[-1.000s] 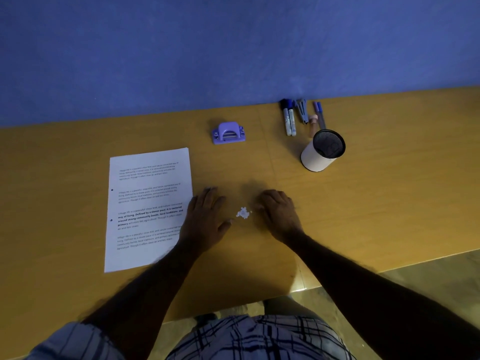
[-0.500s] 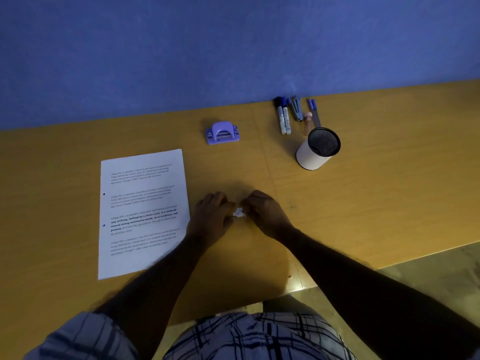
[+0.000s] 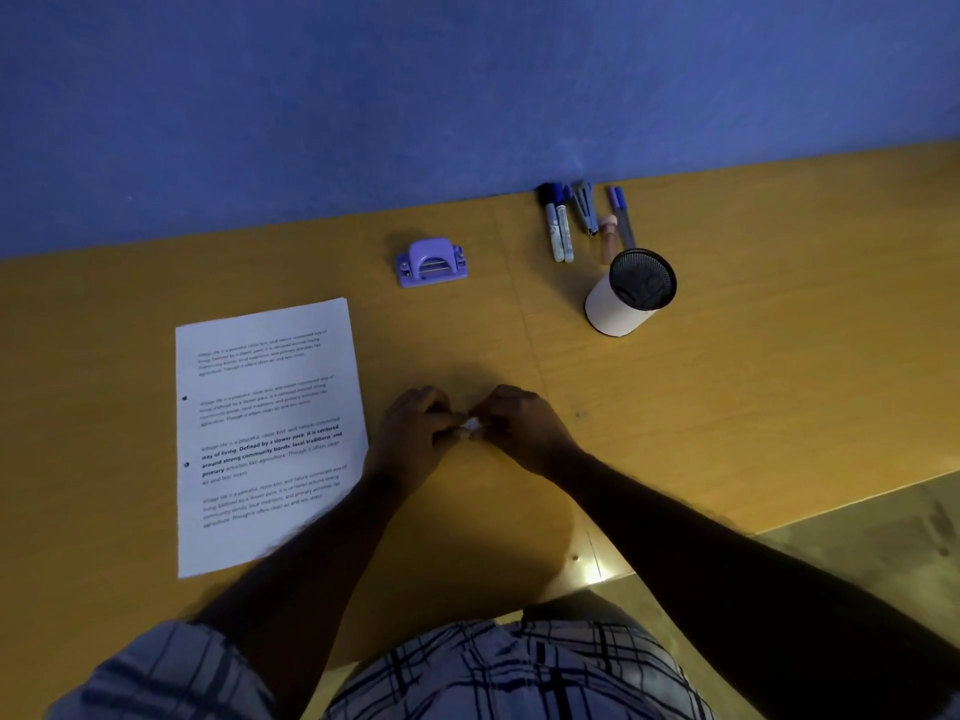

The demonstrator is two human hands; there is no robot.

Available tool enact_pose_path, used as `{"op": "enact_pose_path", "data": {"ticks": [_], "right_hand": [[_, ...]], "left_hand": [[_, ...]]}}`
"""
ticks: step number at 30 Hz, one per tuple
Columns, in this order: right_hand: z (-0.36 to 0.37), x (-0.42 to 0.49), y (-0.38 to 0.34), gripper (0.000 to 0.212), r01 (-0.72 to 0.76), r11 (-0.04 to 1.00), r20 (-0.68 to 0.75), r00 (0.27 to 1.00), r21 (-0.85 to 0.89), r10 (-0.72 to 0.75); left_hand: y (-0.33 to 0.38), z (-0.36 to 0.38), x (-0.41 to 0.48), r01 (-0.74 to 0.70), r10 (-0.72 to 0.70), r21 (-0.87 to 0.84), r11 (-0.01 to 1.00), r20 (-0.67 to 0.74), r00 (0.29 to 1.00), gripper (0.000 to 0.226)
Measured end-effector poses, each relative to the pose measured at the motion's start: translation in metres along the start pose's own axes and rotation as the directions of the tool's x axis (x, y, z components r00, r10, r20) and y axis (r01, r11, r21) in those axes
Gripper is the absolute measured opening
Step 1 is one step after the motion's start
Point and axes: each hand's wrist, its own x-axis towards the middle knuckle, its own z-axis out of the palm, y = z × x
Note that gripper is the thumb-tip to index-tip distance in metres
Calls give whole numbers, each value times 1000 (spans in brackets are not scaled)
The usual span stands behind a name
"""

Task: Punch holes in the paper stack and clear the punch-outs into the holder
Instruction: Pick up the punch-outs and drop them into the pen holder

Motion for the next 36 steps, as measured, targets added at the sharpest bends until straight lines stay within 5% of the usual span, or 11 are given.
{"op": "enact_pose_path", "data": {"ticks": [4, 7, 19, 26, 32, 36], "right_hand": [[1, -2, 0, 27, 28, 1000, -12, 1000, 5, -28], [2, -2, 1, 14, 18, 1000, -15, 1000, 4, -18], [4, -3, -9, 14, -30, 999, -58, 998, -39, 28], [3, -6, -12, 4, -82, 995, -59, 995, 49, 85], [-6, -12, -17, 9, -152, 946, -81, 980, 288, 182], [-13, -15, -23, 8, -263, 685, -34, 921, 679, 387]], "left_hand": [[-2, 5, -2, -34, 33, -16, 999, -42, 999, 29], [-1, 8, -4, -27, 26, -19, 999, -52, 998, 34], [10, 15, -3, -10, 14, 93, 996, -44, 999, 14], [18, 2, 0, -40, 39, 42, 998, 22, 999, 40], [26, -1, 3, 107, -112, -271, 957, -4, 994, 28], [42, -8, 10, 250, -253, -468, 848, 57, 966, 8]]}}
